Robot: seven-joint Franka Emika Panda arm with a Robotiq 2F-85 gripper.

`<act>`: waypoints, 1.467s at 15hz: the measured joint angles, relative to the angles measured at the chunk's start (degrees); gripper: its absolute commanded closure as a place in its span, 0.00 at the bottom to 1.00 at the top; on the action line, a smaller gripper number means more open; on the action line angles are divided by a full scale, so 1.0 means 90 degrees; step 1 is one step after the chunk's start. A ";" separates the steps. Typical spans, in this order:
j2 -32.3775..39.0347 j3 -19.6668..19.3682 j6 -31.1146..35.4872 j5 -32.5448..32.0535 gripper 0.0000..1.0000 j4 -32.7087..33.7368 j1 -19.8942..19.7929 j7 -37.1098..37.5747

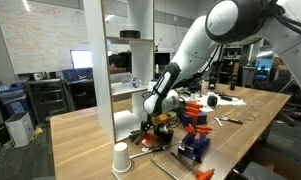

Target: Put the plushie next to the clear bottle on the shelf

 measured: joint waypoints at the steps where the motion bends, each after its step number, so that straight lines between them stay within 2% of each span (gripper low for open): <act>1: 0.0065 0.0022 0.0000 0.0057 0.00 0.0063 0.0000 -0.0004; 8: 0.0339 0.0286 -0.0010 0.0524 0.00 0.0338 -0.0001 -0.0035; 9: 0.0364 0.0342 -0.0015 0.0606 0.07 0.0349 -0.0001 -0.0043; 10: 0.0385 0.0397 -0.0024 0.0672 0.26 0.0354 -0.0001 -0.0045; 12: 0.0431 0.0489 -0.0028 0.0742 0.32 0.0357 0.0000 -0.0046; 13: 0.0455 0.0524 -0.0030 0.0768 0.40 0.0357 0.0000 -0.0046; 15: 0.0497 0.0571 -0.0031 0.0830 0.61 0.0357 0.0001 -0.0046; 19: 0.0497 0.0585 -0.0040 0.0899 0.94 0.0357 0.0000 -0.0046; 22: 0.0444 0.0584 -0.0134 0.0921 1.00 0.0358 0.0000 -0.0046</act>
